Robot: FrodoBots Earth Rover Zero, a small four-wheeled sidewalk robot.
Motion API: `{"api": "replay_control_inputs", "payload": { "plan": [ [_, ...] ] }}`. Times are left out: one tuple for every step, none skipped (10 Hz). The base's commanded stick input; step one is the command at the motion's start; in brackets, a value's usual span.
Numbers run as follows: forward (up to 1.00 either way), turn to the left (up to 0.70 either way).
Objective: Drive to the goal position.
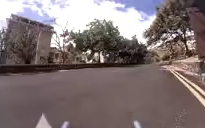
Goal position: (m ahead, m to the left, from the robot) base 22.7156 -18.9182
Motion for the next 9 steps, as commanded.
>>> {"api": "replay_control_inputs", "payload": {
  "plan": [
    [0.70,-0.28],
    [0.70,-0.28],
    [0.70,-0.28],
    [0.70,-0.28],
    [0.70,-0.28],
    [0.70,-0.28],
    [0.70,-0.28],
    [0.70,-0.28],
    [0.70,-0.28]
  ]
}}
